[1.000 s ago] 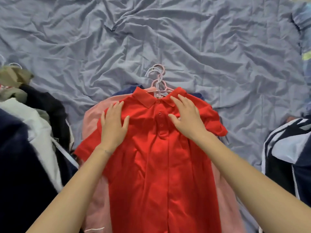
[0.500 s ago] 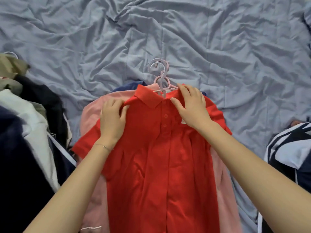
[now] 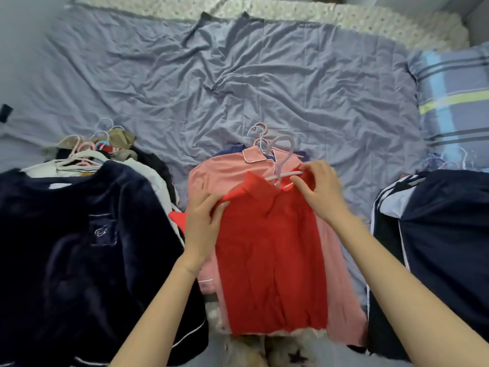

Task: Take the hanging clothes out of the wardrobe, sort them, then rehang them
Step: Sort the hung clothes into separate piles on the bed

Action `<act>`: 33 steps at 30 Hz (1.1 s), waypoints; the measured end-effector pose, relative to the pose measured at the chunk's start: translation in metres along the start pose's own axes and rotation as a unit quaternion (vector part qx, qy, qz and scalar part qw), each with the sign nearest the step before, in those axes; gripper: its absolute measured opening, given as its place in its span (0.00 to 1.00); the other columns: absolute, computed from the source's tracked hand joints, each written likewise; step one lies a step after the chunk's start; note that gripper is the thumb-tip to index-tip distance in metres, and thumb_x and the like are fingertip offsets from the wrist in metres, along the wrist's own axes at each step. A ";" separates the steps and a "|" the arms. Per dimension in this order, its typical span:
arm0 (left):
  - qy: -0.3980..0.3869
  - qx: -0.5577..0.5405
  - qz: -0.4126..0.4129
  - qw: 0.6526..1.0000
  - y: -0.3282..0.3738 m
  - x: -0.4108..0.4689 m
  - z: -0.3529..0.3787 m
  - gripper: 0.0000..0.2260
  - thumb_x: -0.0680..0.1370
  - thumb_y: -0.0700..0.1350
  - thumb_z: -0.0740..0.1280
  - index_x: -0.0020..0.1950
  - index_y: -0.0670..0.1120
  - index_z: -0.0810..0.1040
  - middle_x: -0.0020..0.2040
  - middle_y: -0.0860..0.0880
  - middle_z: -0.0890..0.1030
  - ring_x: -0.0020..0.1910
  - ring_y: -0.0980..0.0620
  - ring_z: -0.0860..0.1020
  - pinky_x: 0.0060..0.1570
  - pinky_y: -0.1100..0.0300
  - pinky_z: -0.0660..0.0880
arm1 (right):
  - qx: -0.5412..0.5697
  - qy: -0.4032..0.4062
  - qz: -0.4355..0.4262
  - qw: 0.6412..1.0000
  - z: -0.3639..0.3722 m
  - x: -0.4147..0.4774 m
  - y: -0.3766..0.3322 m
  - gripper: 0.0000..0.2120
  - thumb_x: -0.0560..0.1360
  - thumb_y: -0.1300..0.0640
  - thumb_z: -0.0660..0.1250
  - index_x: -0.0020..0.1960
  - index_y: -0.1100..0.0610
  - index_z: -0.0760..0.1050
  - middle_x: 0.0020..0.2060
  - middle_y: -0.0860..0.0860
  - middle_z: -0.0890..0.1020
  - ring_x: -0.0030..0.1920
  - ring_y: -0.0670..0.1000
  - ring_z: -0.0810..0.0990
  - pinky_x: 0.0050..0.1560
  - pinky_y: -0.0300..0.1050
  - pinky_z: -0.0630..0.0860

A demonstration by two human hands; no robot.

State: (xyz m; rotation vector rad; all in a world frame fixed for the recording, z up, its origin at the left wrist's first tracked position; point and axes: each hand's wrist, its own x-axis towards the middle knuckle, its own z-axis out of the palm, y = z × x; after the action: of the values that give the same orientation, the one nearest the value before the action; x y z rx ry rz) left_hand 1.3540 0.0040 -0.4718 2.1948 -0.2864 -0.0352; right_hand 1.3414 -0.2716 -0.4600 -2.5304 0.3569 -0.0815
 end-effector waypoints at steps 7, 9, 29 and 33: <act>-0.031 0.008 -0.033 0.999 0.079 -0.104 -0.071 0.06 0.79 0.48 0.67 0.52 0.48 0.82 0.44 0.57 0.74 0.48 0.56 0.74 0.44 0.58 0.72 | 0.028 0.050 0.093 0.994 -0.064 -0.140 -0.054 0.17 0.73 0.46 0.72 0.47 0.60 0.77 0.47 0.57 0.74 0.51 0.59 0.74 0.56 0.56 0.70; -0.040 0.021 -0.031 0.998 0.095 -0.129 -0.090 0.07 0.79 0.51 0.66 0.52 0.50 0.82 0.45 0.58 0.74 0.49 0.58 0.74 0.43 0.58 0.73 | 0.042 0.041 0.098 0.993 -0.080 -0.176 -0.067 0.17 0.74 0.46 0.71 0.47 0.60 0.75 0.47 0.56 0.73 0.49 0.57 0.75 0.53 0.55 0.71; 0.045 0.011 -0.020 0.999 0.193 -0.349 -0.204 0.06 0.77 0.58 0.66 0.48 0.59 0.80 0.47 0.61 0.79 0.49 0.62 0.76 0.50 0.54 0.74 | 0.025 0.135 0.034 0.990 -0.190 -0.415 -0.161 0.23 0.70 0.33 0.67 0.39 0.54 0.73 0.33 0.49 0.79 0.39 0.55 0.77 0.39 0.50 0.68; 0.076 0.022 -0.022 0.997 0.194 -0.361 -0.235 0.05 0.77 0.57 0.66 0.48 0.59 0.80 0.48 0.60 0.79 0.49 0.61 0.76 0.52 0.51 0.74 | 0.011 0.137 0.022 0.990 -0.192 -0.427 -0.196 0.23 0.71 0.33 0.67 0.39 0.54 0.73 0.34 0.48 0.79 0.40 0.55 0.78 0.38 0.47 0.63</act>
State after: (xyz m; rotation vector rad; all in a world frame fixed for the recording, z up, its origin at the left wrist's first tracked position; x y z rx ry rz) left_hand 0.9958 0.1576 -0.2047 2.2329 -0.1531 0.1145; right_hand 0.9507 -0.1027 -0.1838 -2.4910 0.5177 -0.4169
